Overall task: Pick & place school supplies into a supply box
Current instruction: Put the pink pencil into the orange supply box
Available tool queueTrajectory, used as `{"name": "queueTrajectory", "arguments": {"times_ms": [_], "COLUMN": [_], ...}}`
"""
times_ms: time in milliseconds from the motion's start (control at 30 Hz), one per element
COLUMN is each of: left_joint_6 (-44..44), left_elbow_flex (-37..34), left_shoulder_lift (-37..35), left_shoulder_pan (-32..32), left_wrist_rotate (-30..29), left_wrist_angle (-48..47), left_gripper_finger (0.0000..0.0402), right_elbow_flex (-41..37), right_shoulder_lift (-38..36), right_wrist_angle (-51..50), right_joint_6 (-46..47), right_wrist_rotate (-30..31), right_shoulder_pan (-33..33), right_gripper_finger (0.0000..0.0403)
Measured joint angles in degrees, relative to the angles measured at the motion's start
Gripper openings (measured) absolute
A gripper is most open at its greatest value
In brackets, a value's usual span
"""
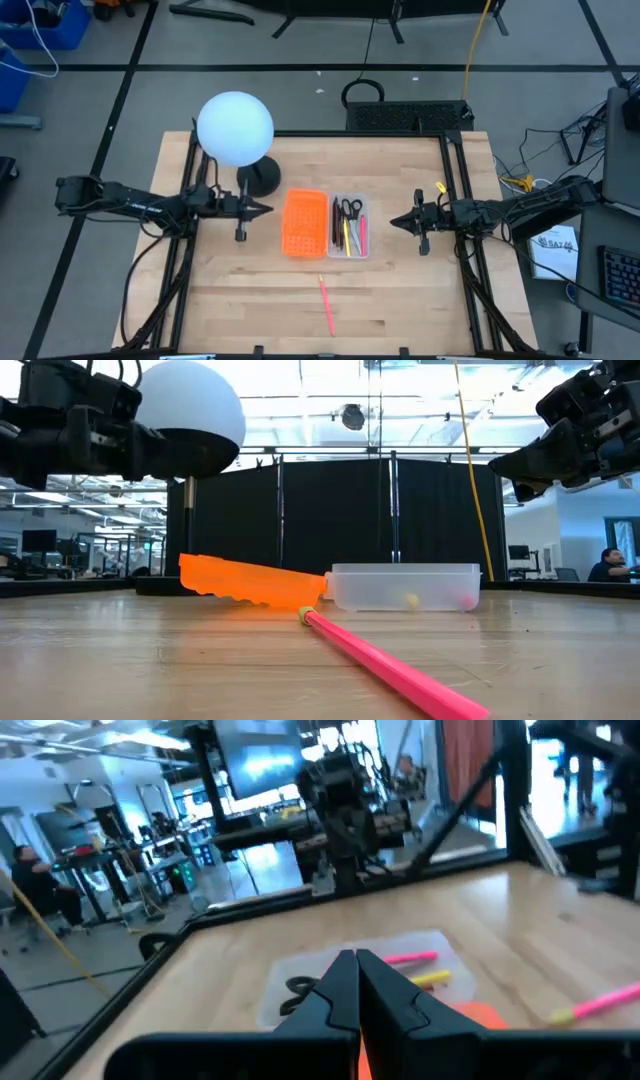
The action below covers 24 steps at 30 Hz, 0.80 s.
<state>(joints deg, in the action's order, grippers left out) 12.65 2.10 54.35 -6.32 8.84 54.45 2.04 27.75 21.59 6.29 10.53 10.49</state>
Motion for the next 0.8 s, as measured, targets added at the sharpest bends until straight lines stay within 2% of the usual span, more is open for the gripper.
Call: {"name": "queueTrajectory", "arguments": {"times_ms": [233, 367, 433, 500, 667, 800], "left_joint_6": [-10.12, -12.53, -13.27, -13.15, -12.97, -12.04], "left_elbow_flex": [-0.41, -0.41, -0.41, -0.41, -0.41, -0.41], "left_shoulder_lift": [0.00, 0.00, 0.00, 0.00, 0.00, 0.02], "left_shoulder_pan": [-0.42, -0.24, 0.15, 0.49, 0.60, 0.60], "left_wrist_rotate": [-7.63, -8.74, -8.88, -8.89, -8.89, -8.92], "left_wrist_angle": [-0.19, -0.51, -0.56, -0.54, -0.65, -0.42], "left_gripper_finger": [0.0016, 0.0013, 0.0008, 0.0004, 0.0018, 0.0038], "right_elbow_flex": [1.77, 8.42, 14.23, 21.39, 43.19, 62.26], "right_shoulder_lift": [3.43, 11.58, 17.47, 24.75, 43.01, 57.44], "right_wrist_angle": [5.49, 5.07, 5.52, 1.88, -14.98, -35.47], "right_joint_6": [5.70, 6.98, 6.99, 6.43, 6.07, 10.37], "right_wrist_rotate": [2.96, 3.19, 4.12, 4.56, 7.32, 7.57], "right_shoulder_pan": [0.46, 3.81, 6.27, 9.02, 14.57, 16.81], "right_gripper_finger": [0.0000, 0.0000, 0.0000, 0.0000, 0.0000, 0.0000]}}
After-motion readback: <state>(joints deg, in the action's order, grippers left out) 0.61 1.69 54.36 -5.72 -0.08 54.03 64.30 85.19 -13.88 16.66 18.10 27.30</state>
